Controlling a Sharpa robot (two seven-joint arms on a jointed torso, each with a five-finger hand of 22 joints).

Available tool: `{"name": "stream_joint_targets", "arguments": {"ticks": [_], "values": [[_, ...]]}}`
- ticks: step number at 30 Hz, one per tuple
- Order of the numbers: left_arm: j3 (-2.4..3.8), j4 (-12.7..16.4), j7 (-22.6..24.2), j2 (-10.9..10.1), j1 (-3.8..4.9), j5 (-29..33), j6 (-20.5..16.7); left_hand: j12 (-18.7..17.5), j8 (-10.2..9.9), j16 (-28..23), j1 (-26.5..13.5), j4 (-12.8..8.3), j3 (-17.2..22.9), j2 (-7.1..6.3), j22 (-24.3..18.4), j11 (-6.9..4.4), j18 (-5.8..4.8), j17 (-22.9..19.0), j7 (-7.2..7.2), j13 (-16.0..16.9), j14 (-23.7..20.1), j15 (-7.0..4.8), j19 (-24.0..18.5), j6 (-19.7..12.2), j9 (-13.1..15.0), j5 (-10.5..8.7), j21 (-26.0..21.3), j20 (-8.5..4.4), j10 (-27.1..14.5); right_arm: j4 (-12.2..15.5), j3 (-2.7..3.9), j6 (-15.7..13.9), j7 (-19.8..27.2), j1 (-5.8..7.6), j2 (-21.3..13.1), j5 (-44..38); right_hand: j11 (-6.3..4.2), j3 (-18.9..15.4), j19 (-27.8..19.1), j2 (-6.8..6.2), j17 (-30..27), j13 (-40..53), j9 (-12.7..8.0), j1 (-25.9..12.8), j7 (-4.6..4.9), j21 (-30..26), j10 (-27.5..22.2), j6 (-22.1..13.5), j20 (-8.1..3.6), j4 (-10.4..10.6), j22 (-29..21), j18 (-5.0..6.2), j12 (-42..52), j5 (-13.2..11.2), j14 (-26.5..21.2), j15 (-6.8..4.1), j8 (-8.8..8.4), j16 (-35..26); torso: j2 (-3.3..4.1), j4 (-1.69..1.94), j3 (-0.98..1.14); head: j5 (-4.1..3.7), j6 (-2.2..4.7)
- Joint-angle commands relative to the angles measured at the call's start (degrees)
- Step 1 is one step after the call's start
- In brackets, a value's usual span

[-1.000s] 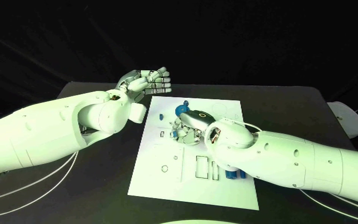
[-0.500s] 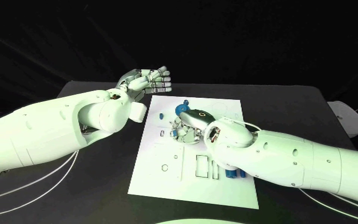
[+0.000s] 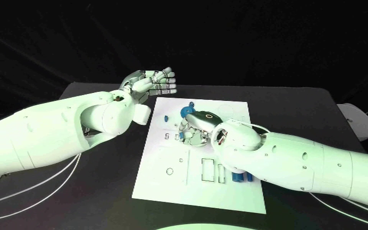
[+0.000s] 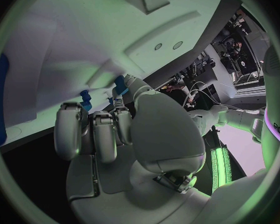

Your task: Assemble the parts on the task board

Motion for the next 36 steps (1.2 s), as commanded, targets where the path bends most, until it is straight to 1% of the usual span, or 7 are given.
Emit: {"name": "stream_joint_targets", "arguments": {"ticks": [1,8,14,22,29,31,36], "values": [[0.05,0.1,0.0,0.1,0.04,0.1,1.1,0.0,-0.2,-0.3,0.2,0.1,-0.1,0.09,0.0,0.05,0.31,-0.1,1.97,0.0,-0.1,0.39,0.3,-0.5,0.0,-0.18,-0.4,-0.01,-0.6,-0.3,-0.3,2.7,-1.9,-0.34,-0.2,-1.5,0.0,-0.2,0.1,-0.12,12.1,3.8,0.1,-0.8,-0.05,-0.4,-0.3,-0.4,0.23,0.3,3.6,-1.02,-0.3,-0.3,5.3,-0.21,0.11,-0.1,0.03,-0.04,0.04,0.04,-0.14],[0.05,0.1,0.0,0.1,0.04,0.1,1.1,0.0,-0.2,-0.3,0.2,0.1,-0.1,0.08,-0.1,0.06,0.3,-0.1,1.98,0.0,-0.1,0.4,0.3,-0.5,0.0,-0.18,-0.4,-0.01,-0.6,-0.2,-0.3,2.6,-2.1,-0.34,-0.2,-1.6,0.19,-0.7,0.0,-0.71,12.0,3.5,0.0,-2.0,0.16,-0.6,-0.6,-0.8,0.36,0.9,3.5,-0.99,-0.5,-0.7,5.3,-0.06,0.0,-0.1,0.02,0.01,0.02,0.01,-0.15],[0.05,0.0,0.0,0.1,0.04,0.1,1.1,0.0,-0.2,-0.4,0.2,0.1,-0.1,0.08,-0.1,0.06,0.3,-0.1,1.98,0.0,-0.1,0.4,0.3,-0.5,0.0,-0.18,-0.4,-0.01,-0.6,-0.2,-0.3,2.6,-2.3,-0.34,-0.1,-1.7,0.34,-1.1,0.0,-1.09,12.0,3.4,-0.1,-3.1,0.31,-0.7,-0.7,-1.2,0.51,1.5,3.5,-0.98,-0.6,-2.4,5.3,0.08,-0.06,-0.1,0.0,-0.03,0.01,-0.01,-0.17],[0.05,0.0,-0.1,0.1,0.04,0.1,1.3,0.0,-0.2,-0.4,0.2,0.1,-0.1,0.08,-0.1,0.06,0.3,-0.1,1.98,0.0,-0.1,0.4,0.3,-0.5,0.0,-0.18,-0.4,-0.01,-0.6,-0.2,-0.3,2.1,-2.4,-0.34,0.0,-2.0,0.53,-1.6,-0.2,-1.53,11.8,3.1,-0.3,-3.8,0.54,-1.0,-1.1,-1.8,0.63,1.9,3.3,-0.9,-0.8,-3.4,5.3,0.23,-0.28,-0.2,0.02,-0.02,0.0,-0.06,-0.23],[0.05,-0.1,-0.1,0.1,0.04,0.1,1.4,0.0,-0.2,-0.4,0.2,0.1,-0.1,0.08,-0.1,0.06,0.3,-0.1,1.98,0.0,-0.1,0.4,0.3,-0.5,0.0,-0.18,-0.4,-0.01,-0.6,-0.2,-0.3,1.1,-2.3,-0.34,0.1,-2.2,1.07,-1.9,-0.6,-2.01,12.0,1.4,-0.9,-4.2,1.19,-1.8,-2.8,-3.6,0.92,2.2,2.8,-0.76,-2.0,-3.7,5.3,0.64,-1.17,-0.1,0.01,0.03,0.02,-0.11,-0.26],[0.05,-0.1,-0.1,0.1,0.04,0.1,1.4,0.0,-0.2,-0.4,0.2,0.1,-0.1,0.08,-0.1,0.06,0.3,-0.1,1.98,0.0,-0.1,0.4,0.3,-0.5,0.0,-0.18,-0.4,-0.01,-0.6,-0.3,-0.3,0.7,-2.3,-0.34,0.1,-2.2,1.36,-2.2,-0.9,-2.38,11.9,0.0,-1.2,-4.4,1.51,-2.3,-4.1,-4.4,1.13,2.3,2.4,-0.64,-3.1,-3.7,5.3,0.88,-1.6,-0.2,0.03,-0.01,0.01,-0.06,-0.26],[0.05,-0.1,-0.1,0.1,0.04,0.1,1.4,0.0,-0.2,-0.4,0.2,0.1,-0.1,0.08,-0.1,0.06,0.3,-0.1,1.98,0.0,-0.1,0.4,0.3,-0.5,0.0,-0.18,-0.4,-0.01,-0.6,-0.3,-0.3,0.1,-2.2,-0.34,0.2,-2.2,1.92,-3.3,-1.3,-3.44,11.5,-0.9,-1.9,-5.3,2.07,-3.0,-5.0,-5.9,1.57,2.9,2.0,-0.51,-3.7,-4.1,5.2,1.36,-2.43,-0.4,0.0,-0.05,0.01,-0.09,-0.25]]}}
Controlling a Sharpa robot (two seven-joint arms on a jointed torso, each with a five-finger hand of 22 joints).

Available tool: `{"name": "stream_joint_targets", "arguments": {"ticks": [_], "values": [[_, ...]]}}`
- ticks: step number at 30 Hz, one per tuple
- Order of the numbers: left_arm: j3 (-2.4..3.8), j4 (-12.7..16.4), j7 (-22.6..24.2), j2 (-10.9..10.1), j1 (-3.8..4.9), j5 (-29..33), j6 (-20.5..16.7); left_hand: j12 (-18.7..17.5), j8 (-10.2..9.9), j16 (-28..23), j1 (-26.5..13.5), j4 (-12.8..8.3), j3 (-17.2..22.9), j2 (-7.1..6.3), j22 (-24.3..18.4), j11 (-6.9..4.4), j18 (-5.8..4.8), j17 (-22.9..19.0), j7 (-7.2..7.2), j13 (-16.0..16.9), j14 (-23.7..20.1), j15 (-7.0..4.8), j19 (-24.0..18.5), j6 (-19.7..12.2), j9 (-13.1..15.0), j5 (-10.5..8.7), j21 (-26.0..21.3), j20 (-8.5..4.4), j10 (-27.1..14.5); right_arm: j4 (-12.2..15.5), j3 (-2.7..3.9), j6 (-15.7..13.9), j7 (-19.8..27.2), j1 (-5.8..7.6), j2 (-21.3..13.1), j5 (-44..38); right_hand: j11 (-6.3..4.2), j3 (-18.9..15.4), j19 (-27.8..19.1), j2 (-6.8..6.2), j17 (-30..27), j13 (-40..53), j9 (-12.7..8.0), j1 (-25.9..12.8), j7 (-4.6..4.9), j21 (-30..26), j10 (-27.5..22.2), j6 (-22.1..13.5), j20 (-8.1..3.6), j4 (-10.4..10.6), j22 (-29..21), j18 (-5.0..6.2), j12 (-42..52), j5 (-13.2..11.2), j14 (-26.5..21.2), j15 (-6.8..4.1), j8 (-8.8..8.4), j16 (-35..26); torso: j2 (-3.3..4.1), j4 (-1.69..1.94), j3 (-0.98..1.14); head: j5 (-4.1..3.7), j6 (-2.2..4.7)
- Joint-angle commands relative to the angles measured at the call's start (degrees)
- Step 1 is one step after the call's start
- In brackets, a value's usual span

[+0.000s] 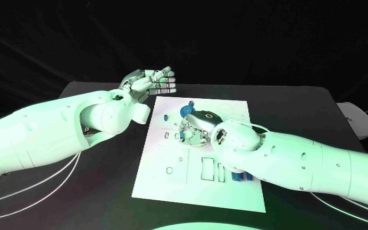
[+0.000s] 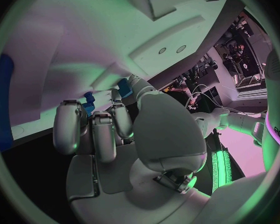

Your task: Assemble the parts on the task board

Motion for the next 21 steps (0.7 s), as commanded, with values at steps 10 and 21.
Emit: {"name": "stream_joint_targets", "arguments": {"ticks": [10,21], "values": [[0.05,-0.1,0.0,0.1,0.04,0.1,1.4,0.0,-0.2,-0.4,0.2,0.1,-0.1,0.07,-0.1,-0.13,0.29,-0.1,1.98,0.0,-0.1,0.43,0.3,-0.6,0.0,-0.17,-0.4,-0.01,-0.4,1.1,-0.12,-4.6,0.3,-0.17,-0.9,-0.7,0.64,-4.5,-0.4,-2.31,11.0,-0.8,-1.2,-2.0,0.58,-1.1,-1.3,-1.8,1.01,2.2,1.7,-0.37,-0.5,0.3,5.0,1.02,-1.05,-0.7,-0.02,-0.01,0.06,-0.02,0.09],[0.04,-1.9,-2.6,-0.1,0.04,-8.9,4.3,2.6,1.2,3.8,4.1,-2.9,2.4,-0.73,1.1,-3.19,0.99,2.2,-1.07,0.7,9.4,-3.0,7.5,3.2,0.4,-0.03,3.2,-1.74,5.9,7.3,0.66,-12.4,10.2,2.67,-7.4,10.2,0.64,-4.9,-0.6,-0.51,10.7,-0.7,-1.6,0.5,0.58,-1.7,-1.2,-1.5,1.11,3.0,1.5,-0.24,-0.3,1.1,4.9,1.06,-0.72,-0.9,-0.52,-0.1,0.02,0.27,0.44]]}}
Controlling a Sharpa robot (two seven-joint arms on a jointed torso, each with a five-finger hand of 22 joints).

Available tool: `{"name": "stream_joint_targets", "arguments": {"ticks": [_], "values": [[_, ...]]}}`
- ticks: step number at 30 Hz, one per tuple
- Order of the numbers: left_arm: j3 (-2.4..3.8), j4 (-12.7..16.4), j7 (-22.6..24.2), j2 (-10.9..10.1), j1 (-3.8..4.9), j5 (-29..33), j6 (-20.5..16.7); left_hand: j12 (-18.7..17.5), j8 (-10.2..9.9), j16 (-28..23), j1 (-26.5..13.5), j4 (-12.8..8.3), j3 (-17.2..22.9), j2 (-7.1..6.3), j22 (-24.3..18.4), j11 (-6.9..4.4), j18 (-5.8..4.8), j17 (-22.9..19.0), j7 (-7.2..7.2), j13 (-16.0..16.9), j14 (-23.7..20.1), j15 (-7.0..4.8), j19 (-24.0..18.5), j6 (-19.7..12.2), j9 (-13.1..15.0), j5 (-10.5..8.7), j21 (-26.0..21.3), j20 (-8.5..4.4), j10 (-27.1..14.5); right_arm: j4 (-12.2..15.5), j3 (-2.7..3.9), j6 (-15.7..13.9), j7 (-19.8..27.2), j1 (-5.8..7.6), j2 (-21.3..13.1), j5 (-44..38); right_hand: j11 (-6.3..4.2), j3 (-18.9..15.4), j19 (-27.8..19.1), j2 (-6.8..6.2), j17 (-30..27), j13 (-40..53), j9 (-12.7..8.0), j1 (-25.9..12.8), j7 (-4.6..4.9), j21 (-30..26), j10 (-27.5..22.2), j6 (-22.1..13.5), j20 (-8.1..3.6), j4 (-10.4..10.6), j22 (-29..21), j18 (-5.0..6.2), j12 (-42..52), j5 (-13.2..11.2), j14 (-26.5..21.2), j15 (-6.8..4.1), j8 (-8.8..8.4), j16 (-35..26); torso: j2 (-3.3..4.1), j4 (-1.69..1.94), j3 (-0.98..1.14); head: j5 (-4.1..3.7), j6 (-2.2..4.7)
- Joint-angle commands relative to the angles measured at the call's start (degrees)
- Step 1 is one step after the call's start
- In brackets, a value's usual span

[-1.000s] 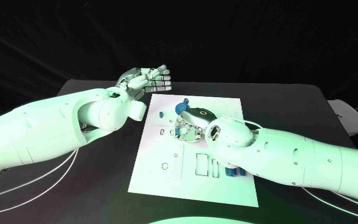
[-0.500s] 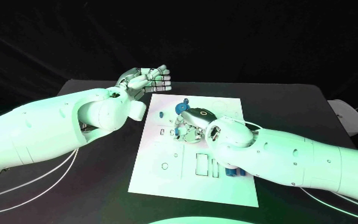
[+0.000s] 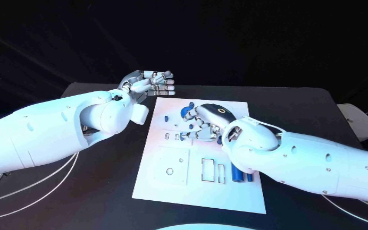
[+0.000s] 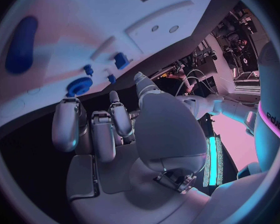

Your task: Assemble the parts on the task board

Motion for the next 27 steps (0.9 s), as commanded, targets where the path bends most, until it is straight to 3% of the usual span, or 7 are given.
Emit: {"name": "stream_joint_targets", "arguments": {"ticks": [1,9,14,15,18,24,27], "values": [[0.04,-0.9,-2.3,0.1,0.04,-8.7,4.6,0.9,0.6,1.6,0.7,-0.4,1.4,-0.29,0.6,-1.41,0.96,1.1,-1.05,0.2,3.7,-1.42,3.2,1.9,0.1,-0.01,1.7,-1.29,3.0,1.6,0.37,-3.3,9.4,2.07,-2.4,11.4,-0.05,0.7,-0.5,1.28,10.2,-0.1,-0.1,1.3,-0.07,-0.9,0.0,0.4,0.27,-0.3,1.1,-0.13,0.1,0.2,4.8,0.22,0.35,-0.4,-0.43,-0.08,-0.06,0.13,0.26],[0.03,-3.8,-10.5,0.4,0.05,-27.4,15.2,4.2,1.6,16.1,-2.4,1.8,3.5,-2.14,5.0,-5.72,0.26,10.6,-3.9,2.2,24.4,-7.38,19.2,6.5,0.4,-0.27,12.1,-9.23,14.6,2.6,0.61,9.2,17.8,8.31,-10.6,36.5,-0.11,-0.1,-6.5,3.99,-0.7,-5.6,-0.7,2.0,-0.22,-11.6,-4.7,0.3,0.09,-0.4,-6.9,2.1,-4.1,-0.7,1.6,-0.15,0.73,-7.0,-1.77,-0.62,-0.31,0.44,0.36],[-0.03,-4.4,-16.2,0.6,0.08,-36.5,16.3,10.5,2.4,53.7,-5.9,3.2,2.7,-2.51,10.7,-6.88,0.38,47.3,-5.04,8.2,23.1,-8.75,21.5,7.3,0.8,-0.38,21.4,-11.32,16.4,2.5,0.54,11.1,19.9,9.36,-14.5,44.6,-0.34,-0.7,-16.0,4.79,-17.9,-19.4,-1.2,3.2,-0.22,-30.5,-15.1,0.0,-0.1,-1.0,-20.9,5.37,-15.9,-0.1,-3.6,-0.27,0.91,-21.3,-2.41,-1.01,-0.21,1.08,0.13],[-0.03,-4.4,-17.8,0.7,0.08,-38.3,16.2,13.8,3.0,62.0,-6.3,3.2,2.3,-2.76,12.4,-7.56,0.53,56.5,-5.52,11.0,24.1,-9.23,22.0,7.6,1.1,-0.34,24.2,-11.73,16.6,2.6,0.52,11.1,20.2,9.46,-15.2,45.6,-0.37,-0.9,-18.1,4.86,-22.3,-23.7,-1.3,3.4,-0.2,-35.0,-17.7,-0.1,-0.06,-1.0,-24.3,5.99,-19.6,-0.1,-4.8,-0.28,0.95,-25.5,-2.51,-1.03,-0.21,1.05,0.11],[-0.04,-4.2,-23.8,1.0,0.11,-44.2,16.6,21.8,5.0,70.7,-9.6,3.1,0.9,-2.11,15.8,-8.79,0.57,66.8,-6.19,17.8,25.0,-9.74,21.1,8.5,2.2,-0.33,29.1,-12.36,15.6,2.8,0.48,10.4,20.8,9.66,-17.4,47.6,-0.33,-1.4,-18.6,4.93,-35.3,-32.1,-1.7,4.1,-0.12,-40.4,-19.6,-0.3,0.03,-1.1,-28.4,6.23,-27.5,0.0,-7.4,-0.23,1.14,-40.0,-2.88,-0.93,-0.06,0.93,-0.15],[-0.09,-3.7,-33.8,2.4,0.14,-51.7,17.2,48.8,11.3,75.2,-14.8,3.2,-4.0,-1.69,22.5,-9.87,0.34,72.5,-8.25,43.8,25.8,-10.96,18.5,9.7,6.6,-0.47,36.7,-13.03,16.4,2.7,0.42,8.5,21.1,9.77,-19.6,49.7,-0.4,-2.8,-18.3,4.38,-40.8,-37.4,-2.1,4.0,-0.2,-45.5,-18.3,0.1,0.43,-0.6,-32.6,6.14,-32.7,0.7,-7.7,-0.08,1.7,-51.0,-3.26,-0.79,0.08,0.89,-0.53],[-0.11,-3.5,-38.5,3.1,0.15,-53.0,17.8,54.8,14.5,75.3,-15.0,3.3,-6.2,-1.25,24.4,-10.17,0.2,72.8,-8.55,49.9,25.8,-11.38,17.4,8.3,9.4,-0.45,38.8,-13.27,15.7,2.5,0.36,8.1,21.3,9.78,-19.9,50.2,-0.12,-3.8,-18.5,4.2,-41.1,-38.4,-2.1,2.7,-0.15,-46.7,-18.3,0.2,0.61,0.2,-33.4,6.06,-33.7,1.0,-7.9,0.26,1.79,-52.7,-3.31,-0.88,0.14,0.88,-0.67]]}}
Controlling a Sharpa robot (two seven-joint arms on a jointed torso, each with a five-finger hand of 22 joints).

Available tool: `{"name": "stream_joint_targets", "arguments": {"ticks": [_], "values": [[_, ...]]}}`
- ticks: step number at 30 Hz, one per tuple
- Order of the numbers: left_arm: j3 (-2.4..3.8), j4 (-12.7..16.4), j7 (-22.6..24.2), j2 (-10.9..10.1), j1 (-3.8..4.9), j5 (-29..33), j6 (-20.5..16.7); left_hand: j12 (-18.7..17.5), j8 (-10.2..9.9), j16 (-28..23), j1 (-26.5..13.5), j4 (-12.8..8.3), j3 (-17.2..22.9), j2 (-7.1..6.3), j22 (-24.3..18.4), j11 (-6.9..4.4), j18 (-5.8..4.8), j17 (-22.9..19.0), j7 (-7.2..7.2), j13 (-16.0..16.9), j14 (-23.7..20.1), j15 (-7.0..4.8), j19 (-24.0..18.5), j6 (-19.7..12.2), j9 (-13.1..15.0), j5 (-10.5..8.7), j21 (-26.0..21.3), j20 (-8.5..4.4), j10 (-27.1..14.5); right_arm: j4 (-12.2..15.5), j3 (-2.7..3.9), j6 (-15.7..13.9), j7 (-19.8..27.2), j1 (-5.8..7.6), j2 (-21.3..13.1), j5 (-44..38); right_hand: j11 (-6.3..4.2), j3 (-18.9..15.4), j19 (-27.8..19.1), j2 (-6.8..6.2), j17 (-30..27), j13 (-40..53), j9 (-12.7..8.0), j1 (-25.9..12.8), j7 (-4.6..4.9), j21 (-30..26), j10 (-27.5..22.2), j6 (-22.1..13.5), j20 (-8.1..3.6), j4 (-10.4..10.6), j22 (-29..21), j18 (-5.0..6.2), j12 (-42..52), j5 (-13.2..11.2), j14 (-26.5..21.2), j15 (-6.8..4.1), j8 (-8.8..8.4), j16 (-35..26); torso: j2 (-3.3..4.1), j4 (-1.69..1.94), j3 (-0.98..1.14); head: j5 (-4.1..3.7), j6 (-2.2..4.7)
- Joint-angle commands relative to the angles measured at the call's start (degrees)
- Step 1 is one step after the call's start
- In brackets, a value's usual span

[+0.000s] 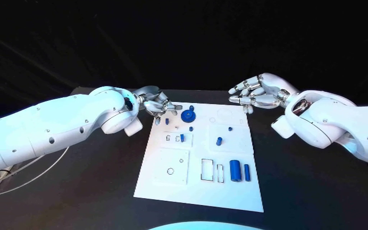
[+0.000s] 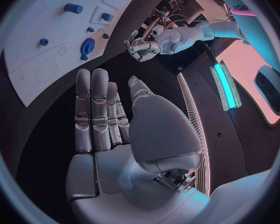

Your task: Assemble the parts on the task board

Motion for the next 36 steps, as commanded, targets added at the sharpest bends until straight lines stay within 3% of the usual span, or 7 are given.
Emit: {"name": "stream_joint_targets", "arguments": {"ticks": [1,2,4,12,16,24,36], "values": [[-0.01,0.4,-12.1,0.8,0.07,-7.2,2.9,2.2,2.2,-0.4,-0.4,0.1,-1.6,0.47,0.2,-0.03,0.34,2.5,-0.09,2.3,2.2,0.06,-1.3,-1.1,2.0,-0.3,0.6,0.04,-1.4,-0.1,-0.07,-0.3,2.2,0.03,-0.2,3.4,0.23,-0.9,-0.4,-0.13,-0.2,-1.0,-0.2,-0.8,0.18,-1.1,0.2,0.0,0.46,0.3,-0.9,0.69,-0.9,0.5,0.0,0.32,0.17,-1.6,-0.23,-0.07,0.18,-0.05,-0.22],[-0.02,0.4,-13.6,1.1,0.08,-7.4,3.2,1.9,3.5,-1.2,-0.3,0.1,-2.7,0.88,-0.7,0.09,0.54,1.5,0.06,1.9,1.8,0.15,-2.6,-2.3,3.4,-0.28,0.2,0.19,-2.8,-0.2,-0.1,-0.4,2.3,0.03,-0.3,3.4,0.27,-1.2,-0.3,-0.08,-0.3,-1.2,-0.2,-0.8,0.21,-1.5,0.3,0.0,0.52,0.3,-1.2,0.7,-1.1,0.5,0.1,0.36,0.18,-2.1,-0.24,-0.09,0.2,-0.03,-0.23],[-0.04,0.3,-16.3,1.8,0.09,-7.7,3.9,2.2,4.3,-1.3,-0.2,0.1,-3.4,1.02,-0.5,0.14,0.58,1.5,0.09,2.2,1.8,0.2,-2.9,-3.0,4.2,-0.28,0.5,0.25,-3.1,-0.4,-0.14,-0.6,2.5,0.03,-0.3,3.0,0.32,-1.4,-0.3,-0.02,-0.2,-1.6,-0.3,-0.8,0.26,-1.9,0.3,-0.1,0.58,0.4,-1.5,0.7,-1.4,0.5,0.2,0.41,0.17,-2.7,-0.23,-0.06,0.17,-0.03,-0.3],[-0.19,-1.0,-22.7,4.9,0.3,-10.8,8.1,6.1,8.3,3.8,0.1,0.3,-7.3,1.83,8.4,-0.19,-0.54,8.8,-0.29,6.3,4.3,-0.06,0.1,-5.3,8.2,-0.2,7.5,0.0,-1.7,-1.2,-0.22,-1.6,2.8,0.01,0.5,2.0,1.03,-3.1,-1.9,0.48,-1.4,-4.9,-0.6,-0.8,0.85,-5.8,-1.0,-0.5,1.44,0.9,-4.5,0.59,-4.7,0.9,-1.4,1.27,0.17,-9.1,-0.09,0.09,0.09,0.05,-0.54],[-0.37,-2.0,-24.5,6.6,0.46,-11.9,10.5,6.3,9.0,3.9,0.2,0.3,-8.0,2.14,12.7,-0.23,-1.22,9.0,-0.33,6.6,4.3,-0.09,1.7,-5.8,8.9,-0.18,10.3,-0.06,-1.6,-1.9,-0.27,-1.8,2.9,-0.05,1.0,1.9,1.49,-4.2,-2.8,1.03,-2.6,-8.4,-0.9,-0.5,1.28,-8.4,-0.8,-0.6,2.23,1.2,-6.8,0.69,-7.6,1.0,-1.8,1.95,0.23,-14.0,-0.08,0.01,0.1,0.33,-0.58],[-0.59,-3.6,-25.4,8.9,0.58,-12.9,13.2,6.5,9.5,4.6,0.4,0.3,-8.8,2.48,15.8,-0.24,-1.66,10.1,-0.35,6.8,4.6,-0.1,2.8,-6.3,9.6,-0.15,12.4,-0.1,-1.6,-2.4,-0.35,-2.4,3.1,-0.16,1.7,1.2,1.75,-5.0,-2.6,1.69,-2.8,-10.2,-1.0,-0.8,1.41,-9.5,-0.5,-0.9,2.5,1.7,-8.0,0.71,-8.5,0.8,-1.2,2.16,0.21,-16.2,-0.06,-0.03,0.06,0.37,-0.67],[-0.99,-4.8,-25.2,11.0,0.58,-12.9,14.4,6.8,9.9,4.9,0.4,0.3,-9.2,2.79,16.7,-0.25,-1.78,10.5,-0.36,7.1,4.7,-0.11,3.0,-6.5,10.0,-0.15,13.2,-0.12,-1.5,-3.3,-0.42,-2.9,3.2,-0.65,2.8,-2.2,1.86,-5.9,-2.4,1.92,-2.8,-10.9,-1.1,-1.3,1.51,-10.0,-0.4,-1.1,2.6,2.2,-8.7,0.72,-8.6,0.0,-0.8,2.26,0.27,-17.4,-0.01,-0.16,0.09,0.27,-1.03]]}}
